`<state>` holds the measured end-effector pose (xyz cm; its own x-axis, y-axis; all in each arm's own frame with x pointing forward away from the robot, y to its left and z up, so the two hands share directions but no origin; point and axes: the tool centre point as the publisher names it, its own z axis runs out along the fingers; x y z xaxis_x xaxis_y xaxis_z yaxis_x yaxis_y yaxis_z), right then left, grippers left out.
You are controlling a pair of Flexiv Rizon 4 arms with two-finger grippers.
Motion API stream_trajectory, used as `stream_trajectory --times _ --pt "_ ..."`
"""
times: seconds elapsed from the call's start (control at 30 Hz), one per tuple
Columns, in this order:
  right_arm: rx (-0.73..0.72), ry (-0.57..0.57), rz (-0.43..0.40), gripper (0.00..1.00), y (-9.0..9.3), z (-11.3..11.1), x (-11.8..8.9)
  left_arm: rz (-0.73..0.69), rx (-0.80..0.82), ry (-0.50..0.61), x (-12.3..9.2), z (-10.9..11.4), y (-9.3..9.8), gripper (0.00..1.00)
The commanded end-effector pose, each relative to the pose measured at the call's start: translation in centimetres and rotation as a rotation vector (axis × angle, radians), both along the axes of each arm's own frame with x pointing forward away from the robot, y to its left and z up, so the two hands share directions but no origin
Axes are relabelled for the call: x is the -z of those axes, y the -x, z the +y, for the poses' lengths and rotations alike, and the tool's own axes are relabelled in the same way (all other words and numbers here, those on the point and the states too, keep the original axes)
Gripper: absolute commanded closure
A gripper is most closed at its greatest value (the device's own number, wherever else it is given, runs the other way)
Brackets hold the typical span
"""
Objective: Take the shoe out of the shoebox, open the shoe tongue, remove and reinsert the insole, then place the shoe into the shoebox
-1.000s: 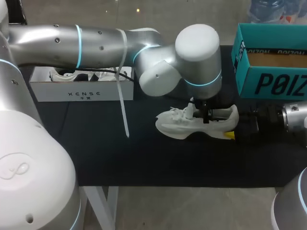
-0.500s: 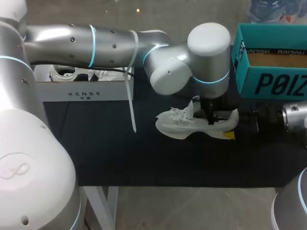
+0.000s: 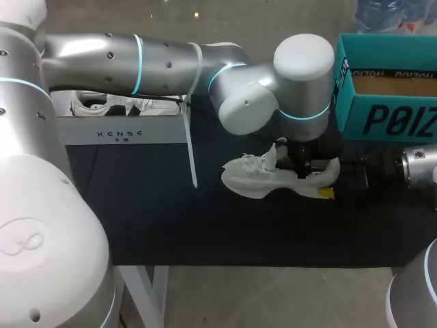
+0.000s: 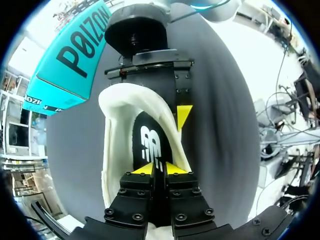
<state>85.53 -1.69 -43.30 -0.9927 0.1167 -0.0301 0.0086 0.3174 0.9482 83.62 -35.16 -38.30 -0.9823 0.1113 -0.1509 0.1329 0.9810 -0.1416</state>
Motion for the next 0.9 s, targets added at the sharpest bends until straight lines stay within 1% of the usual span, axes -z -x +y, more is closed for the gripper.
stream_trajectory --times 0.03,0.1,0.33,0.5,0.67,0.7,0.77,0.8,0.9 --pt "0.001 0.001 -0.001 1.00 -0.3 0.1 0.4 0.000 0.004 -0.002 0.7 -0.2 0.1 0.81" --pt "0.001 0.001 -0.001 1.00 -0.3 0.1 0.4 0.001 0.008 -0.008 1.4 -0.2 0.1 0.80" --pt "0.001 0.001 -0.001 1.00 -0.3 0.1 0.4 0.014 0.005 -0.017 2.8 -0.5 0.1 0.71" --pt "0.001 0.001 -0.001 1.00 -0.3 0.1 0.4 0.021 0.002 -0.024 4.5 -1.0 -0.4 0.76" --pt "0.001 0.001 -0.001 1.00 -0.3 0.1 0.4 0.001 -0.028 0.004 6.0 -1.3 -0.8 0.76" --pt "0.001 0.001 -0.001 1.00 -0.3 0.1 0.4 0.001 -0.041 0.010 6.2 -1.3 -0.8 0.78" --pt "0.001 0.001 -0.001 1.00 -0.3 0.1 0.4 -0.012 -0.053 0.017 6.8 -1.4 -0.9 0.96" --pt "0.001 0.001 -0.001 1.00 -0.3 0.1 0.4 -0.005 -0.055 0.019 7.0 -1.3 -0.9 1.00" --pt "0.001 0.001 -0.001 1.00 -0.3 0.1 0.4 -0.017 -0.062 0.015 7.4 -1.2 -0.6 1.00"
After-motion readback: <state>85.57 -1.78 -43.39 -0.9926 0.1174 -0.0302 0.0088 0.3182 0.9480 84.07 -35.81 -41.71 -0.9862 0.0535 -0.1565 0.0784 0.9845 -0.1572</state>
